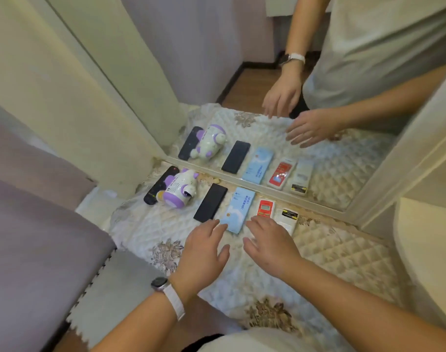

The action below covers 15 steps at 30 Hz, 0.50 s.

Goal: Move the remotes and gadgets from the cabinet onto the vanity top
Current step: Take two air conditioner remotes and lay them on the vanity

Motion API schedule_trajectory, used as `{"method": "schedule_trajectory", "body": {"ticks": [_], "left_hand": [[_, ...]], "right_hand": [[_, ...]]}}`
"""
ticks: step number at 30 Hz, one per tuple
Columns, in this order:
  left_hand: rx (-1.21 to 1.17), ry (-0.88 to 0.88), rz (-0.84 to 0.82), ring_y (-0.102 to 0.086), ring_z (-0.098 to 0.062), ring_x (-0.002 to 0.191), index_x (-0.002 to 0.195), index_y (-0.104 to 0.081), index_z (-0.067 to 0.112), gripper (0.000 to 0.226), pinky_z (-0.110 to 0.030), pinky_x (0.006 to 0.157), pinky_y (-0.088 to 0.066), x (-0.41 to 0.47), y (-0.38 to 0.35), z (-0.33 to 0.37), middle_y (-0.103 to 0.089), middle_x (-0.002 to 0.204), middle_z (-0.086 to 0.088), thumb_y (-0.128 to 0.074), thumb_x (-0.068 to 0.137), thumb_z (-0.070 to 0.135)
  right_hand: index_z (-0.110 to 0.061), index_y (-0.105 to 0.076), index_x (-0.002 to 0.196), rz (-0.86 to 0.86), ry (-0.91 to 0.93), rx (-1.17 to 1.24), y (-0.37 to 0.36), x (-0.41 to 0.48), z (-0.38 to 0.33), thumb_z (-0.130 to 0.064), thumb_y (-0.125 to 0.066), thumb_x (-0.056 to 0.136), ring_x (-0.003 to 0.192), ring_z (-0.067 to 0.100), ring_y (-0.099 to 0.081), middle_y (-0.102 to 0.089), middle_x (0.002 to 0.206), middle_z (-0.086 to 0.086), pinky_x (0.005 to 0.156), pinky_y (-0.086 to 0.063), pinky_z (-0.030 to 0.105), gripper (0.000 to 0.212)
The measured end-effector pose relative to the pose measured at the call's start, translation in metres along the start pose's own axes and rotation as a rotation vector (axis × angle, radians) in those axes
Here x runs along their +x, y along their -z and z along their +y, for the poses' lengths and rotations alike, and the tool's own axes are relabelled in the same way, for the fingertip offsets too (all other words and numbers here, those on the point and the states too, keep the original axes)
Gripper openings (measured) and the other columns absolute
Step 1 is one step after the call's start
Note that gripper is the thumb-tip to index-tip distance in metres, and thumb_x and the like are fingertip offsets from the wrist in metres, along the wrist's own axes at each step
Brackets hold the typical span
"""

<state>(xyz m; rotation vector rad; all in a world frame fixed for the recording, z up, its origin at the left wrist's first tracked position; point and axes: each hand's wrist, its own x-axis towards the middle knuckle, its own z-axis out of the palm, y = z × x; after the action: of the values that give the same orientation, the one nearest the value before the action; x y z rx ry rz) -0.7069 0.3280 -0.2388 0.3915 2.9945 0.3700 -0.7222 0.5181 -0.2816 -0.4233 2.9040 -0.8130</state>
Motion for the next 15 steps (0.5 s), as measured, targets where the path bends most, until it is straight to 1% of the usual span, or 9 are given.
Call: {"method": "schedule_trajectory", "body": {"ticks": [3,7,9,11,15], "left_hand": [[0.047,0.015,0.073,-0.057,-0.028,0.115,0.123,-0.059,0.015,0.048,-0.043,0.094,-0.049,-0.024,0.015,-0.015,-0.060,0.125,-0.008,-0.051,0.083,0.039],[0.071,0.105,0.132,-0.056,-0.030,0.119,0.123,-0.061,0.015,0.047,-0.050,0.098,-0.047,-0.068,0.029,-0.048,-0.061,0.127,-0.010,-0.051,0.083,0.038],[0.076,0.159,0.191,-0.055,-0.029,0.119,0.123,-0.061,0.017,0.045,-0.048,0.099,-0.045,-0.097,0.037,-0.065,-0.060,0.127,-0.008,-0.053,0.083,0.037],[0.094,0.207,0.261,-0.053,-0.027,0.117,0.123,-0.061,0.017,0.045,-0.045,0.099,-0.042,-0.133,0.044,-0.082,-0.060,0.124,-0.007,-0.055,0.083,0.036],[0.138,0.349,0.331,-0.056,-0.031,0.118,0.122,-0.063,0.016,0.045,-0.050,0.100,-0.044,-0.222,0.060,-0.111,-0.061,0.125,-0.010,-0.052,0.085,0.039]], "right_hand": [[-0.015,-0.066,0.118,-0.002,0.170,-0.081,0.001,0.004,-0.030,-0.044,-0.045,0.085,0.108,0.027,-0.062,-0.066,0.118,0.005,0.086,-0.052,0.043,0.048],[-0.014,-0.066,0.115,-0.017,0.357,-0.135,-0.004,0.006,-0.077,-0.042,-0.051,0.083,0.105,0.027,-0.063,-0.067,0.115,0.007,0.082,-0.053,0.042,0.045],[-0.014,-0.066,0.113,-0.005,0.450,-0.138,-0.009,0.004,-0.106,-0.040,-0.054,0.082,0.103,0.027,-0.063,-0.067,0.113,0.007,0.080,-0.053,0.041,0.043],[-0.014,-0.066,0.113,-0.002,0.552,-0.140,-0.018,-0.003,-0.139,-0.038,-0.056,0.081,0.103,0.026,-0.061,-0.067,0.113,0.006,0.082,-0.052,0.039,0.041],[-0.016,-0.065,0.116,-0.041,0.754,-0.196,-0.043,-0.023,-0.213,-0.040,-0.055,0.082,0.110,0.028,-0.059,-0.065,0.120,0.006,0.089,-0.048,0.040,0.043]]}}
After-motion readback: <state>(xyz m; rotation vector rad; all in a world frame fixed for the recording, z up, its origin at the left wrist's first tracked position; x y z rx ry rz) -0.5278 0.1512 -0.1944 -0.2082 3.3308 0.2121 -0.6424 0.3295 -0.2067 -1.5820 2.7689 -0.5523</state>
